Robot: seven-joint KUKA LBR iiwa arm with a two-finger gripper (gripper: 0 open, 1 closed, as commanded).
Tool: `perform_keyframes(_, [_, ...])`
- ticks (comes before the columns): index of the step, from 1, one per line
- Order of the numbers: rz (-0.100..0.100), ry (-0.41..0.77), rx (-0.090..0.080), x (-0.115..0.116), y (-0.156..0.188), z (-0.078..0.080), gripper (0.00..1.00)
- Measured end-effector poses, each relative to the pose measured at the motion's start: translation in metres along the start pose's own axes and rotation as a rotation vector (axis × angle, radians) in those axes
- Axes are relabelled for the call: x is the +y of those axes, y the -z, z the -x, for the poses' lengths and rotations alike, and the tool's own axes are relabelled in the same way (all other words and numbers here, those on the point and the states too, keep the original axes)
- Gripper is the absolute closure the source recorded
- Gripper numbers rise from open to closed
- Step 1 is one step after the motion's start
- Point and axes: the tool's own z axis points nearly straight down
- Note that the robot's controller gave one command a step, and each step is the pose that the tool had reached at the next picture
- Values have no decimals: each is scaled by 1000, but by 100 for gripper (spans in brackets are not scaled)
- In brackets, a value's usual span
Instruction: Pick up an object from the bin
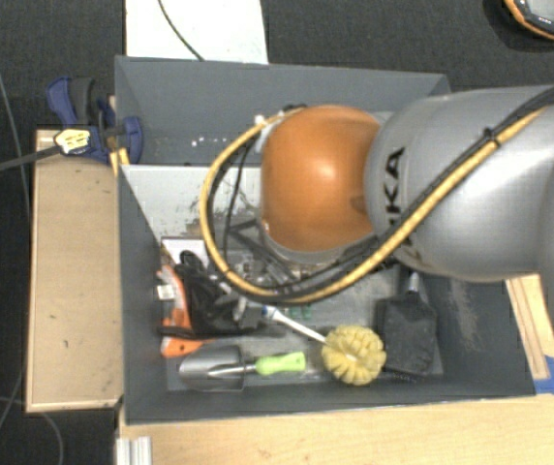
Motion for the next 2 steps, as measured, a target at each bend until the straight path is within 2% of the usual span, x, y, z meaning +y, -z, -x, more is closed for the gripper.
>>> perform_keyframes(1, [0,0,0,0,0,0,100])
perform_keyframes(2, [0,0,0,0,0,0,100])
